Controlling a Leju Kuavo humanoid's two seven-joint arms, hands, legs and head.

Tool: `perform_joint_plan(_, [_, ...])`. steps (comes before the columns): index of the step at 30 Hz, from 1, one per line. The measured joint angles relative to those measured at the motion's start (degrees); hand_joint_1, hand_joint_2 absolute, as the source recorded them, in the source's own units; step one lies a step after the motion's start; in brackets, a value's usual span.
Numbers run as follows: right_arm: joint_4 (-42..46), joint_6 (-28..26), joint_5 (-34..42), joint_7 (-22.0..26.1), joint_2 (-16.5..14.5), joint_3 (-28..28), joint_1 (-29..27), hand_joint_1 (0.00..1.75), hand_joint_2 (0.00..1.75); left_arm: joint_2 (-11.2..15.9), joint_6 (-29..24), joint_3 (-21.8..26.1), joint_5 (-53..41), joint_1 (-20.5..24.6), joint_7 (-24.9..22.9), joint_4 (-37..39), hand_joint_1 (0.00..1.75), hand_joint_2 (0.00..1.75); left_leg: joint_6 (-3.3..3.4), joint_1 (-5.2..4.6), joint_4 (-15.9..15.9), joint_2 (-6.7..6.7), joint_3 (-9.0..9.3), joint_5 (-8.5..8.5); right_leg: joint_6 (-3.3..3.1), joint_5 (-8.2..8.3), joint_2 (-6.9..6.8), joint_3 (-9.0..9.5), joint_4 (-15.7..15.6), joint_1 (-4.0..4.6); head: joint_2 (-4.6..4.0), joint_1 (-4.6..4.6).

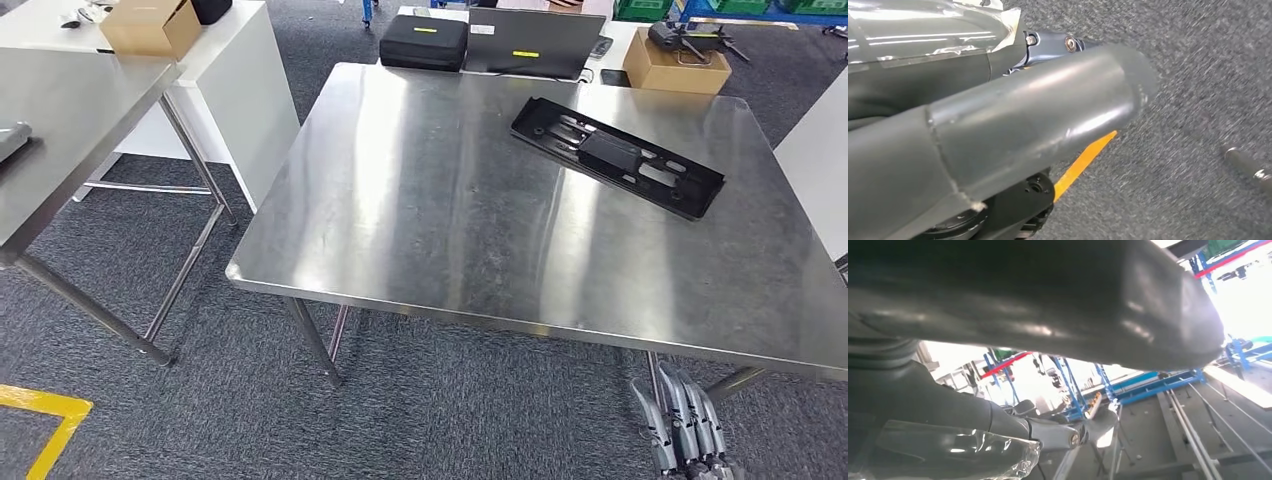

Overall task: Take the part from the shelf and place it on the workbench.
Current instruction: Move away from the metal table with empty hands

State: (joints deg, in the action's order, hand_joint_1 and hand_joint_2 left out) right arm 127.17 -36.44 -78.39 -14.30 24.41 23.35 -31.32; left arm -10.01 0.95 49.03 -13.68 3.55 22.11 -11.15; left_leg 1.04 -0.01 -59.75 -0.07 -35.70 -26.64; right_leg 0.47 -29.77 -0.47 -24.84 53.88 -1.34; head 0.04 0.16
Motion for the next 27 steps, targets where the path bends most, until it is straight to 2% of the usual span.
perform_joint_plan(2, [-0.3,0.0,0.1,0.0,-0.4,-0.1,-0.1,0.00,0.00,0.0,0.0,0.1,0.0,0.0,0.0,0.0,0.00,0.00,-0.71,0.38,-6.4,-0.06,-1.44,-6.02,-0.81,1.14,-0.23,-1.28,0.1,0.05,0.00,-0.11])
perform_joint_plan(3, [-0.4,0.0,0.1,0.0,-0.6,-0.2,-0.2,0.00,0.00,0.0,0.0,0.1,0.0,0.0,0.0,0.0,0.00,0.00,-1.02,0.54,-9.9,-0.07,-1.98,-7.88,-0.87,1.70,-0.29,-2.06,0.2,0.14,0.00,-0.11])
perform_joint_plan(4, [-0.6,0.0,0.3,0.1,-0.8,-0.2,-0.2,0.00,0.00,0.0,0.0,0.1,0.0,0.0,0.0,0.0,0.00,0.00,-1.26,0.70,-12.3,-0.07,-2.04,-8.45,-0.79,2.24,-0.32,-2.91,0.4,0.19,0.00,-0.12])
perform_joint_plan(5, [-0.8,0.0,1.0,0.6,-1.0,-0.3,-0.3,0.00,0.00,0.0,0.0,0.1,0.0,0.0,0.0,0.0,0.00,0.00,-1.43,0.87,-13.1,-0.06,-1.27,-7.68,-0.61,2.69,-0.33,-3.70,0.8,0.20,0.00,-0.14])
perform_joint_plan(6, [-1.2,0.0,3.0,1.8,-1.6,-0.7,-0.4,0.00,0.00,0.0,0.0,0.1,-0.1,0.0,0.0,0.0,0.00,0.00,-1.51,1.06,-11.7,-0.06,0.50,-6.07,-0.40,3.07,-0.34,-4.47,1.2,0.18,0.00,-0.14])
perform_joint_plan(7, [-1.9,0.0,6.4,4.2,-2.5,-1.5,-0.6,0.00,0.00,0.0,0.0,0.1,-0.2,0.0,0.0,0.0,0.00,0.00,-1.53,1.24,-8.5,-0.06,3.10,-4.47,-0.13,3.37,-0.34,-5.19,1.6,0.14,0.00,-0.15])
perform_joint_plan(8, [-3.3,0.0,11.2,8.2,-4.2,-3.0,-0.8,0.00,0.00,0.0,0.1,0.1,-0.4,0.1,0.0,0.0,0.00,0.00,-1.50,1.32,-4.4,-0.09,6.01,-3.75,0.20,3.67,-0.35,-5.87,2.1,0.21,0.00,-0.17])
perform_joint_plan(9, [-5.7,0.0,16.9,13.5,-6.5,-5.3,-0.7,0.00,0.00,0.0,0.2,0.1,-0.6,0.1,0.0,0.0,0.00,0.00,-1.41,1.32,-0.7,-0.16,8.33,-3.66,0.56,4.01,-0.40,-6.47,2.5,0.30,0.00,-0.14])
perform_joint_plan(10, [-9.3,0.0,22.3,19.9,-9.3,-8.6,0.0,0.00,0.00,0.0,0.3,0.1,-0.9,0.1,-0.1,0.0,0.00,0.00,-1.24,1.22,2.0,-0.21,9.69,-3.99,0.98,4.44,-0.46,-6.91,2.7,0.41,0.00,-0.12])
perform_joint_plan(11, [-14.1,0.0,26.9,26.4,-12.5,-12.8,1.5,0.00,0.00,0.1,0.3,0.1,-1.2,0.1,-0.2,0.0,0.00,0.00,-0.91,0.99,3.3,-0.24,10.08,-4.35,1.40,4.98,-0.52,-7.21,2.6,0.47,0.01,-0.14])
perform_joint_plan(13, [-28.5,0.0,30.9,37.1,-18.1,-23.5,7.3,0.00,0.00,0.1,0.3,0.1,-1.7,0.0,-0.3,0.0,0.00,0.00,0.34,0.78,4.0,0.02,9.22,-3.48,2.22,6.07,-0.54,-7.54,2.2,0.48,0.01,-0.11])
perform_joint_plan(14, [-37.7,0.0,30.2,39.8,-20.0,-29.8,11.1,0.00,0.00,0.1,0.3,0.1,-1.9,0.1,-0.4,0.0,0.00,0.00,1.17,0.72,4.3,0.20,8.63,-2.72,2.36,5.73,-0.46,-8.00,2.4,0.47,0.01,-0.09])
perform_joint_plan(15, [-47.4,0.1,28.4,40.6,-21.4,-36.2,14.9,0.00,0.00,0.2,0.4,0.1,-2.0,0.3,-0.4,0.0,0.00,0.00,1.93,0.72,4.7,0.33,7.90,-1.86,2.25,4.39,-0.37,-8.68,3.6,0.44,0.01,0.06])
perform_joint_plan(16, [-56.6,0.5,26.7,39.7,-22.3,-41.9,18.2,0.00,0.00,0.3,0.5,0.1,-2.0,0.4,-0.4,0.0,0.00,0.00,2.45,0.71,4.9,0.37,7.16,-1.04,1.90,2.24,-0.27,-9.52,5.8,0.35,0.01,0.26])
perform_joint_plan(18, [-73.7,4.0,25.1,32.6,-23.8,-51.6,23.8,0.00,0.00,0.7,0.9,0.1,-2.2,0.3,0.0,0.0,0.00,0.00,2.83,0.51,4.9,0.17,5.43,0.40,1.29,-2.79,-0.06,-11.51,13.0,0.22,0.01,0.67])
perform_joint_plan(19, [-80.9,7.1,24.7,27.2,-24.6,-55.3,25.8,0.00,0.00,1.0,1.2,0.1,-2.4,0.2,0.3,0.0,0.00,0.00,2.78,0.46,4.8,0.12,4.56,1.09,1.44,-3.97,0.04,-11.95,16.2,0.24,0.01,0.80])
perform_joint_plan(20, [-87.3,10.5,23.9,20.9,-25.4,-58.4,27.5,0.00,0.00,1.3,1.4,0.0,-2.6,0.2,0.6,0.0,0.00,0.00,2.68,0.42,4.7,0.14,3.79,1.75,1.87,-4.08,0.12,-11.73,18.2,0.24,0.01,0.87])
perform_joint_plan(21, [-92.1,13.3,22.7,14.9,-26.3,-60.6,28.6,0.00,0.00,1.5,1.6,0.0,-2.7,0.1,0.8,0.0,0.00,0.00,2.51,0.41,4.6,0.18,3.08,2.33,2.47,-3.09,0.17,-10.51,18.0,0.23,0.00,0.94])
perform_joint_plan(22, [-96.2,15.6,21.3,9.3,-27.2,-62.1,29.5,0.00,0.00,1.7,1.7,0.0,-2.9,0.2,0.9,0.0,0.00,0.00,2.24,0.41,4.4,0.26,2.35,2.88,3.01,-1.75,0.18,-8.18,15.5,0.13,0.00,0.93])
perform_joint_plan(23, [-99.4,17.2,19.9,4.7,-28.2,-63.0,30.2,0.00,0.00,1.8,1.8,-0.1,-3.0,0.2,1.0,0.0,0.00,0.00,1.90,0.32,4.0,0.38,1.68,3.34,3.33,-0.86,0.19,-5.22,11.5,-0.03,0.00,0.93])
perform_joint_plan(24, [-102.2,18.7,18.4,0.9,-29.1,-63.5,30.9,0.00,0.00,2.0,1.9,-0.1,-3.1,0.3,1.1,0.0,0.00,0.00,1.51,0.22,3.6,0.52,0.92,3.80,3.38,-0.62,0.32,-2.32,7.1,0.03,0.01,0.96])
perform_joint_plan(25, [-104.4,20.6,16.8,-2.0,-30.0,-63.7,31.6,0.00,0.00,2.2,1.9,-0.1,-3.3,0.3,1.1,0.0,0.00,0.00,1.12,0.01,3.3,0.70,0.30,4.26,3.22,-0.81,0.44,-0.36,3.6,0.14,0.01,0.93])
perform_joint_plan(26, [-106.3,22.9,15.1,-4.1,-30.7,-63.6,32.1,0.00,0.00,2.4,1.8,-0.2,-3.4,0.3,1.1,0.0,0.00,0.00,0.83,-0.19,3.1,0.87,-0.13,4.72,2.92,-1.18,0.55,0.41,1.7,0.34,0.01,0.91])
perform_joint_plan(27, [-107.9,25.5,13.6,-5.5,-31.2,-63.4,32.4,0.00,0.00,2.6,1.8,-0.2,-3.6,0.3,1.1,0.0,0.00,0.00,0.60,-0.26,3.0,0.98,-0.41,5.19,2.56,-1.31,0.63,0.28,1.1,0.59,0.01,0.86])
